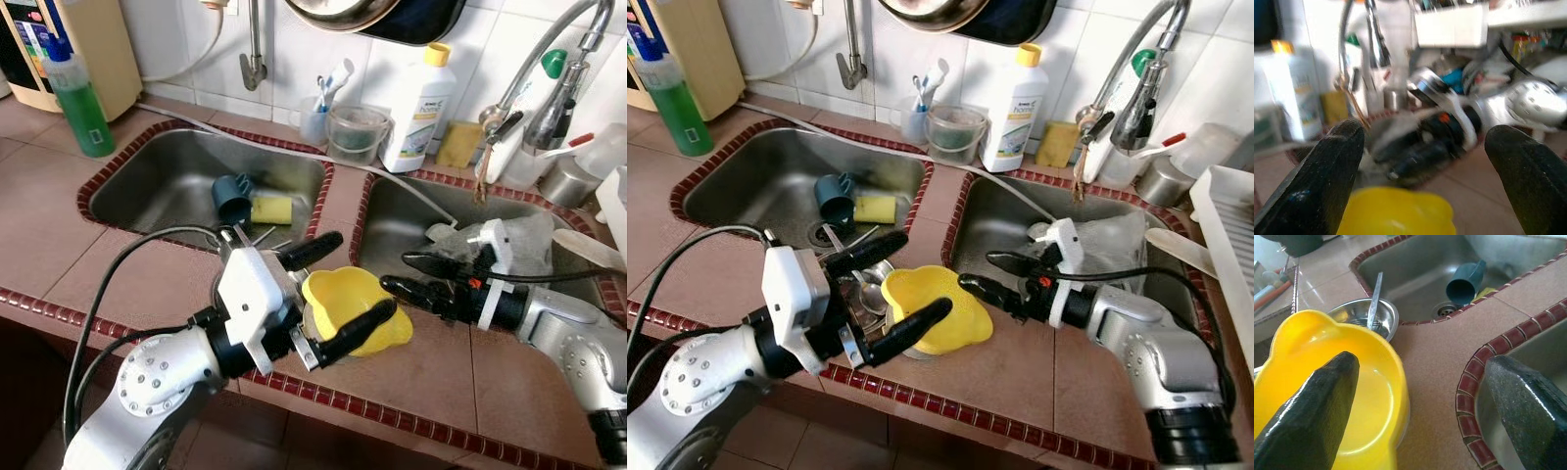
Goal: Kitchen organization
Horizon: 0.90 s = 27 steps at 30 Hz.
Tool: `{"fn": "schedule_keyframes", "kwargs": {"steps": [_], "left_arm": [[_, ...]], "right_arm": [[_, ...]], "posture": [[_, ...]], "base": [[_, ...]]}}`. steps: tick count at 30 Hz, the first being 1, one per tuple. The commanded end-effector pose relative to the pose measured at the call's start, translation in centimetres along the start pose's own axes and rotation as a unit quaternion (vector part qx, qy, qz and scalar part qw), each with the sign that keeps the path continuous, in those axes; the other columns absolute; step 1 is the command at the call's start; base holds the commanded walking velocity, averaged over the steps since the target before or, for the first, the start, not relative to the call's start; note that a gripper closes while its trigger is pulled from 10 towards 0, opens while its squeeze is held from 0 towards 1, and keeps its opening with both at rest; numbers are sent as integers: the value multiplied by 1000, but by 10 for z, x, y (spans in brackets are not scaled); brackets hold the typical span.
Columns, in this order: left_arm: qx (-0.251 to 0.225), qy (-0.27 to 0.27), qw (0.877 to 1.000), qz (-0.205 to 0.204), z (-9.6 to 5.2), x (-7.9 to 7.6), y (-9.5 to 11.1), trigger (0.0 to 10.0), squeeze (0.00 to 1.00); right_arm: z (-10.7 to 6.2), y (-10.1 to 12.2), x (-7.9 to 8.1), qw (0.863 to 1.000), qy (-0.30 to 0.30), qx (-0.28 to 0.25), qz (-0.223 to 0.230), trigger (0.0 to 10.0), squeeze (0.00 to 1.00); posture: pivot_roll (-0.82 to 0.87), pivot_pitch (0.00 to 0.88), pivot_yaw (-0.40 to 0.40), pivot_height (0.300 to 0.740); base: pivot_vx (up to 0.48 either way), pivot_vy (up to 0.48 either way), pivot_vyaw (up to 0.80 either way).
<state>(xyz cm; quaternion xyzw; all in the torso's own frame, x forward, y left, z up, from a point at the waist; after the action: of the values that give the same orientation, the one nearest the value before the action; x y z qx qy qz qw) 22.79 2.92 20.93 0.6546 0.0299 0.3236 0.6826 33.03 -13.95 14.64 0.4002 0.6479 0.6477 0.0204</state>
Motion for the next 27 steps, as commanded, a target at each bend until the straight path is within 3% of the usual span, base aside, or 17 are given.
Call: {"fn": "schedule_keyframes", "kwargs": {"steps": [1, 6, 20, 22, 23, 24, 25, 26, 27], "left_arm": [[11, -12, 1000, -3, 0, -6, -3, 10000, 0], [37, -14, 999, -11, 0, -10, -15, 10000, 0], [26, -9, 1000, -9, 5, -7, -6, 10000, 0], [25, -7, 1000, -8, 5, -6, -6, 10000, 0], [25, -6, 1000, -8, 5, -6, -6, 10000, 0], [24, -5, 1000, -8, 5, -6, -5, 10000, 0], [23, -4, 1000, -8, 5, -5, -4, 10000, 0], [23, -3, 1000, -8, 6, -5, -4, 10000, 0], [22, -1, 1000, -8, 6, -5, -4, 10000, 0]], "right_arm": [[3, 1, -1, 1000, 4, 3, -5, 10000, 0], [11, -2, 1, 1000, 25, 14, 0, 10000, 0], [29, -9, 2, 997, 56, 47, 12, 10000, 0], [29, -10, 1, 997, 57, 52, 15, 8627, 0], [30, -11, 1, 997, 57, 54, 16, 8627, 0], [30, -13, 0, 997, 58, 57, 16, 4980, 0], [31, -14, 0, 996, 58, 59, 15, 4980, 0], [31, -15, 0, 996, 60, 63, 17, 2118, 0], [32, -16, 0, 996, 61, 66, 18, 1059, 0]], "posture": [[22, 103, -93, 740], [24, 113, -89, 740], [28, 126, -92, 740], [31, 130, -95, 740], [31, 130, -95, 740], [31, 130, -95, 740], [34, 132, -100, 740], [35, 133, -101, 740], [36, 133, -105, 740]], "base": [[0, 0, 0], [0, 0, 0], [0, 0, 0], [0, 0, 0], [0, 0, 0], [0, 0, 0], [0, 0, 0], [0, 0, 0], [0, 0, 0]]}}
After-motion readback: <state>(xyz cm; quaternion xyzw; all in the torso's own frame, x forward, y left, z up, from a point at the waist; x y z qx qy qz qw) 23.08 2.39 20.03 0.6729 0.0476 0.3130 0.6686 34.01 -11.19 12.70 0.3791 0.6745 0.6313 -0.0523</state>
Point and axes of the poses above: a point about 5 cm out from each wrist's last joint towards the gripper, its own z axis pointing out of the wrist towards the gripper, its own y axis along the axis of the wrist's last joint, x = y × z, the point moved 6 cm from there along z, pointing out of the wrist towards the gripper, and after that the axes turned 15 degrees about z, right-handed, at the moved point
